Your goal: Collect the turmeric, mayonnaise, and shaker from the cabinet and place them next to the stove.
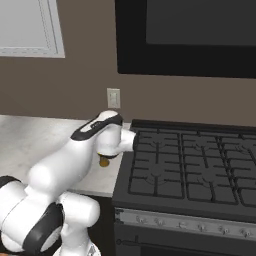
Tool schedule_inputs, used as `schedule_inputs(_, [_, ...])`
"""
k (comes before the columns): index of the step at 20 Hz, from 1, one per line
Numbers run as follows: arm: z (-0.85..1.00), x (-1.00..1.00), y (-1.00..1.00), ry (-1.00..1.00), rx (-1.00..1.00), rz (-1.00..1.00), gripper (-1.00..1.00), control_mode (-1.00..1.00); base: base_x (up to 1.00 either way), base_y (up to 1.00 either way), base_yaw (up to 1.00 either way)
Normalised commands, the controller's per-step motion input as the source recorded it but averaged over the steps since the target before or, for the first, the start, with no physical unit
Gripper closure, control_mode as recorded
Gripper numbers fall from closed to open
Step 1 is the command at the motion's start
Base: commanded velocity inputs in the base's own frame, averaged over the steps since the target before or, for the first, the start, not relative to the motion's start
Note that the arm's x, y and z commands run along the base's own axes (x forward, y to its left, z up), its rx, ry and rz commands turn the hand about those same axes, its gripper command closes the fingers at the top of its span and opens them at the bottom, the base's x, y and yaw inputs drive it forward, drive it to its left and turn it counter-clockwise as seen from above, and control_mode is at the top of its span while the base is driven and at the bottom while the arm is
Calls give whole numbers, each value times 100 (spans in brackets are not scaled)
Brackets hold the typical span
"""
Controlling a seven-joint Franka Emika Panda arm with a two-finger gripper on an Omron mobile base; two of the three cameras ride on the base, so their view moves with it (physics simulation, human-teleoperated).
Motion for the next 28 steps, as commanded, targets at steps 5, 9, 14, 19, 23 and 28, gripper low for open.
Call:
schedule_inputs(5, [61, -48, 99, 0, -4, -19, -100, -100, 0, 0, 0])
schedule_inputs(9, [63, -51, 88, 3, -5, -18, -100, -100, 0, 0, 0])
schedule_inputs(14, [47, -59, 72, 6, -6, -16, -100, -100, 0, 0, 0])
schedule_inputs(19, [15, -62, 49, 4, -9, -16, -100, -100, 0, 0, 0])
schedule_inputs(23, [19, -67, 10, 4, -7, -16, -100, -100, 0, 0, 0])
schedule_inputs(28, [26, -70, 0, 9, -7, -13, -100, -100, 0, 0, 0])
